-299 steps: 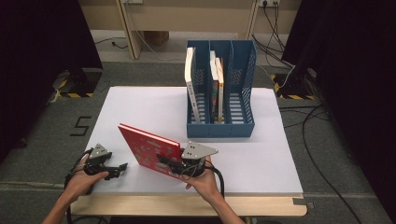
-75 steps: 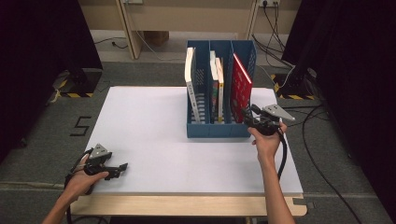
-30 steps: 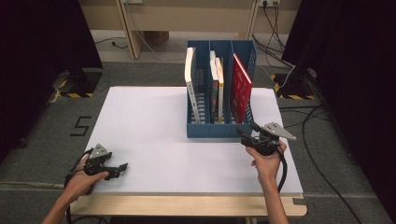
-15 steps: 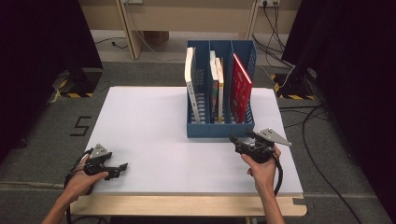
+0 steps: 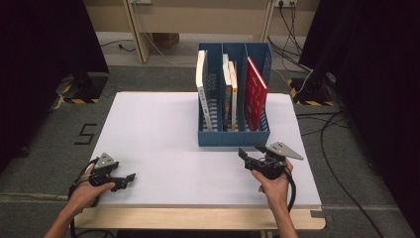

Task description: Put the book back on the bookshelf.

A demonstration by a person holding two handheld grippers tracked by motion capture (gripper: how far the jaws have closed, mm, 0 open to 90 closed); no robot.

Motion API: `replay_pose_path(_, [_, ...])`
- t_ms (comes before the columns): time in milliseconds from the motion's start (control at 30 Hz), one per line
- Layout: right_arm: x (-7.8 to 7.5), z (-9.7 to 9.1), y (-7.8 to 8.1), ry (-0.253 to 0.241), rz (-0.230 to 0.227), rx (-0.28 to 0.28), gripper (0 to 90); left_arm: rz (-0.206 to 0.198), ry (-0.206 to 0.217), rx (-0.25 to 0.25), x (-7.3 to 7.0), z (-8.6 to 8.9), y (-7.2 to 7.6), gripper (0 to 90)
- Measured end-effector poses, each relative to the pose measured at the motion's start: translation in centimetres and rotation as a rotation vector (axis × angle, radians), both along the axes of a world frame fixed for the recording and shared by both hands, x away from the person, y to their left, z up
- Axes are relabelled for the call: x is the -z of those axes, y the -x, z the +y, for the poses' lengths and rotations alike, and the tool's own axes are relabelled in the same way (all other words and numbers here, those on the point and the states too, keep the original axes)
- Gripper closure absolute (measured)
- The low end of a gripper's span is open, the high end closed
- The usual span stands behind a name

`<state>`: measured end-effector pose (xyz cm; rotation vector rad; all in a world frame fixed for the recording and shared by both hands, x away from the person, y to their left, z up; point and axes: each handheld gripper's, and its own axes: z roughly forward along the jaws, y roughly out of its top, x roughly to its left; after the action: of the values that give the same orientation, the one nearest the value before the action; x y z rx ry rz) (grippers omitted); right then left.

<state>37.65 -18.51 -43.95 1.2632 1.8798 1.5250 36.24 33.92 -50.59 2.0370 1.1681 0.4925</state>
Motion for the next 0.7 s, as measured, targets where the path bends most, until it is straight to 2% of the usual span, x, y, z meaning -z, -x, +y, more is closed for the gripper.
replay_pose_path(367, [0.9,0.7,0.7,0.003,0.031,-0.037,23.7,0.0,0.001,-0.001,0.0,0.0,0.0,13.0])
replay_pose_path(467, [1.0,0.8,0.8,0.017,0.026,-0.046,23.4,0.0,0.001,-0.001,0.0,0.0,0.0,13.0])
replay_pose_path(600, [1.1,1.0,1.0,0.014,0.041,-0.054,23.0,0.0,0.0,-0.001,0.0,0.0,0.0,13.0])
replay_pose_path(700, [1.4,1.1,1.3,0.031,0.049,-0.058,22.1,-0.001,0.0,0.0,0.0,0.0,0.0,13.0])
